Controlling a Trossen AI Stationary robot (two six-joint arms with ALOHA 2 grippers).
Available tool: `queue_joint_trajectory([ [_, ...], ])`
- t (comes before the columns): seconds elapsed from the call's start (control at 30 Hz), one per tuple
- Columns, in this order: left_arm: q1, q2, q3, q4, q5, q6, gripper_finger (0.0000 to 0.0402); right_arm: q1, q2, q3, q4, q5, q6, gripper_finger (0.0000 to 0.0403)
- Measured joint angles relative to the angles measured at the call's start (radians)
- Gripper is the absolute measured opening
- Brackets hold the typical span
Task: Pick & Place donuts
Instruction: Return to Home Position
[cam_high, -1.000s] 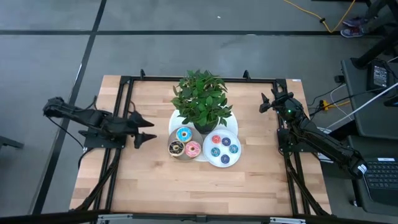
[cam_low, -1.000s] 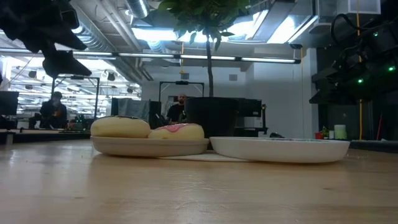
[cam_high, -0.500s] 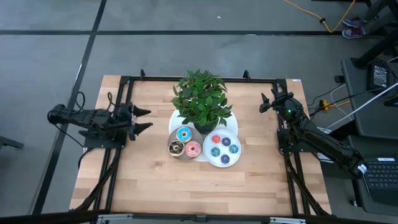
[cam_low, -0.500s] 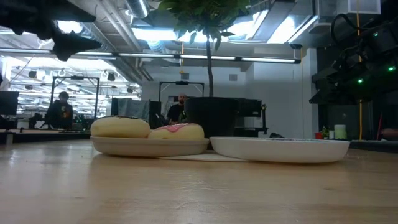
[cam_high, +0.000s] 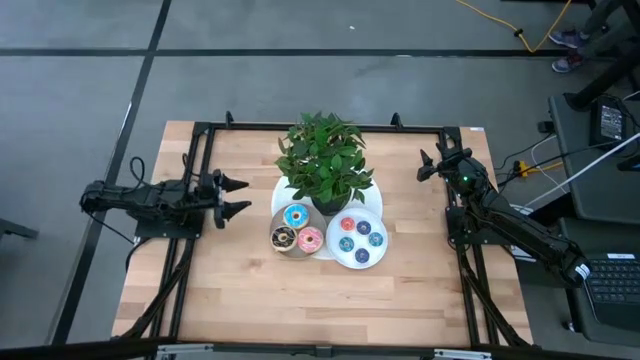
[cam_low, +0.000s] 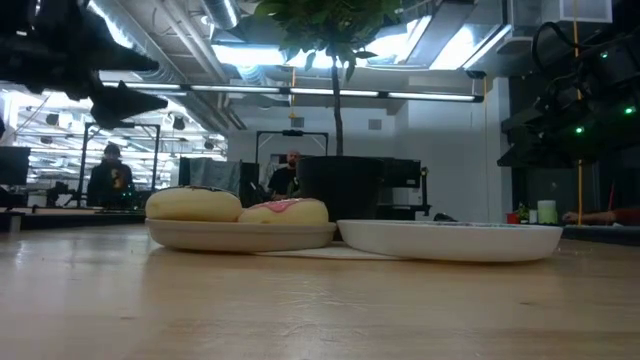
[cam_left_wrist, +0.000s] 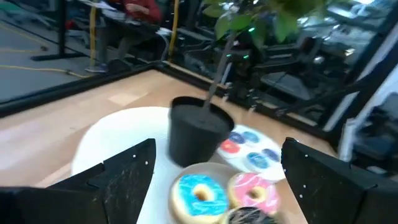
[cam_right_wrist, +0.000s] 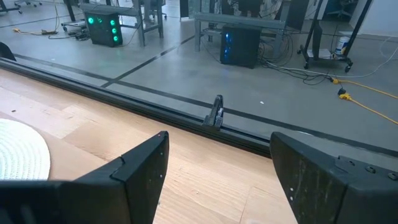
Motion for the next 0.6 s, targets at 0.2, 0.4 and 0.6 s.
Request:
queue_joint_trajectory([
  [0.2,0.006,0.000,-0.043,0.054,-0.133,0.011,0.0336,0.000,0.000,0.000,0.000,0.000,0.000,0.0278],
  [0.4,0.033,-0.001,-0.043,0.057,-0.177,0.067,0.0334,0.000,0.000,0.000,0.000,0.000,0.000,0.0278],
  [0.6,0.035,-0.001,-0.045,0.058,-0.051,0.144,0.0334,0.000,0.000,0.000,0.000,0.000,0.000,0.0278],
])
